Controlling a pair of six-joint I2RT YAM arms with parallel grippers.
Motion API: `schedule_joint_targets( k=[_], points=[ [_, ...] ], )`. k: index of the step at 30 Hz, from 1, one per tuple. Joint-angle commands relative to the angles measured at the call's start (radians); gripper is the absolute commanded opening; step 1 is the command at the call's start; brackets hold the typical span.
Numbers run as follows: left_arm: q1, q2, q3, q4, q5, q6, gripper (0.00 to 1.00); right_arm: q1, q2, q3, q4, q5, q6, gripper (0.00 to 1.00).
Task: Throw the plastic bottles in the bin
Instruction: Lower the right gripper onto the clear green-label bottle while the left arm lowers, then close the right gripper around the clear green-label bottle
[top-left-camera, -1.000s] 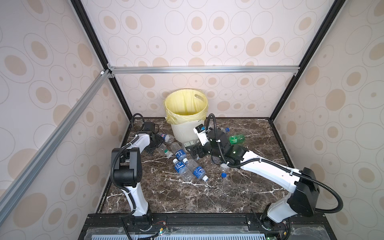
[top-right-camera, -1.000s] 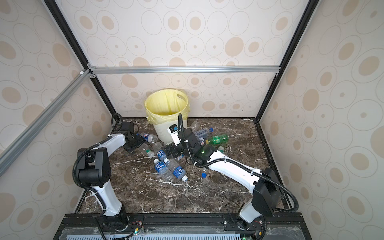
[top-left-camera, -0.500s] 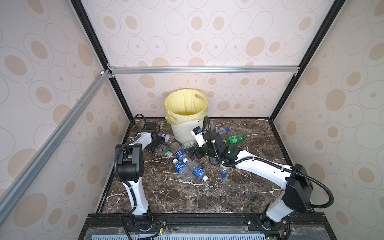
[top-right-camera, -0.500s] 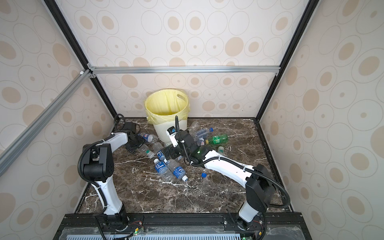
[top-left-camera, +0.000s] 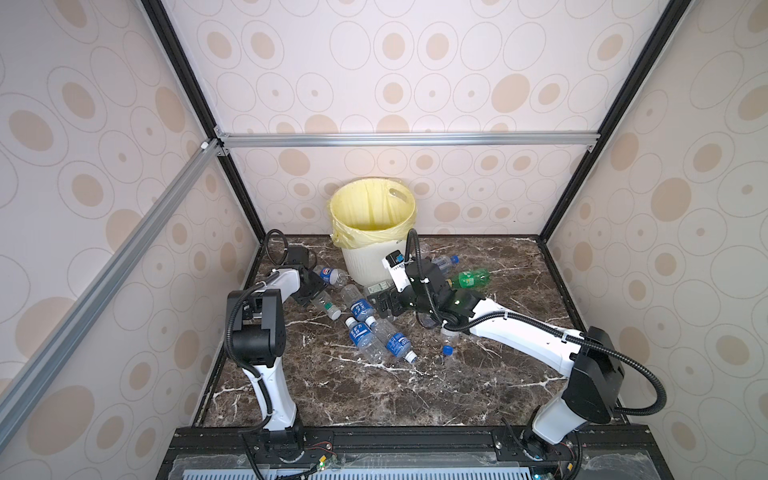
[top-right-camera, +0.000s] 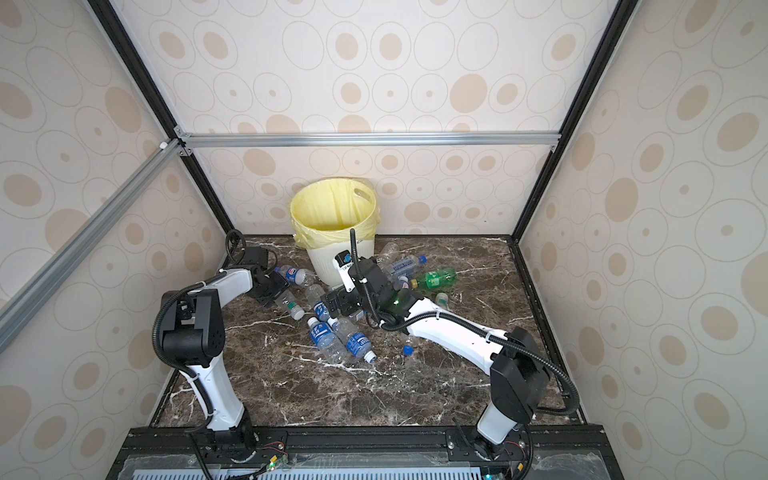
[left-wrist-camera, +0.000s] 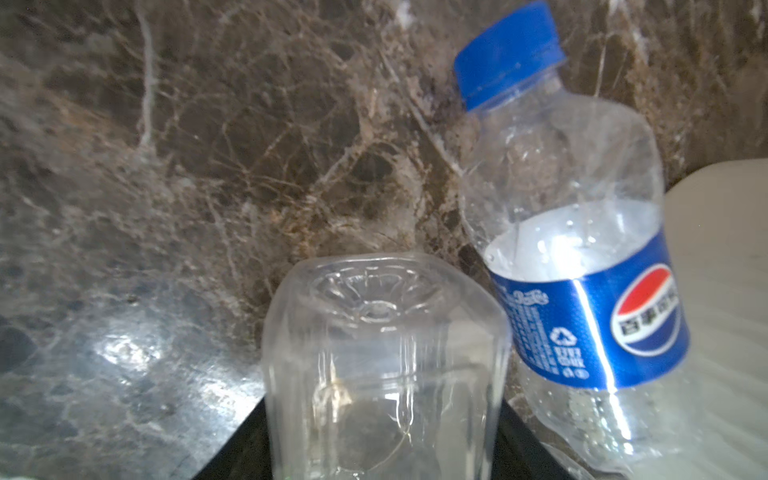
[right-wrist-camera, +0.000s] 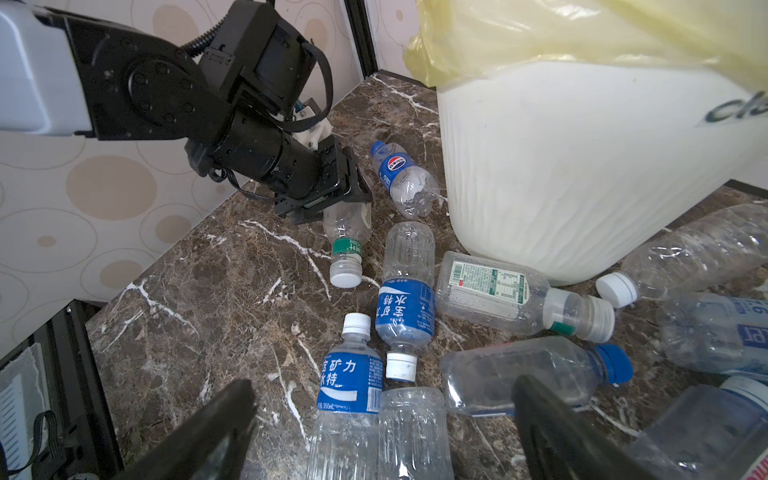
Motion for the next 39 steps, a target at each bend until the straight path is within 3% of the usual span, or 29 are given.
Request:
schedule_joint_targets(
  k=[1, 13, 23, 32, 39],
  points=[
    [0.014, -0.055, -0.035, 0.064, 0.106, 0.049, 0.61, 0.005, 0.027, 0.048, -0.033, 0.008, 0.057, 1.0],
    [0.016, -0.351, -0.26, 0.317, 0.272, -0.01, 0.58, 0.032, 0.118, 0.15, -0.051, -0.003, 0.156, 1.0],
    [-0.008, -0.521, -0.358, 0.465, 0.416, -0.078, 0.58, 0.067, 0.212, 0.237, -0.035, -0.048, 0.207, 1.0],
    [-0.045, -0.618, -0.355, 0.52, 0.487, -0.133, 0.59, 0.07, 0.268, 0.271, -0.014, -0.062, 0.226, 0.93],
    [-0.071, -0.668, -0.357, 0.509, 0.485, -0.137, 0.6, 0.07, 0.296, 0.289, 0.015, -0.079, 0.237, 0.82]
  ],
)
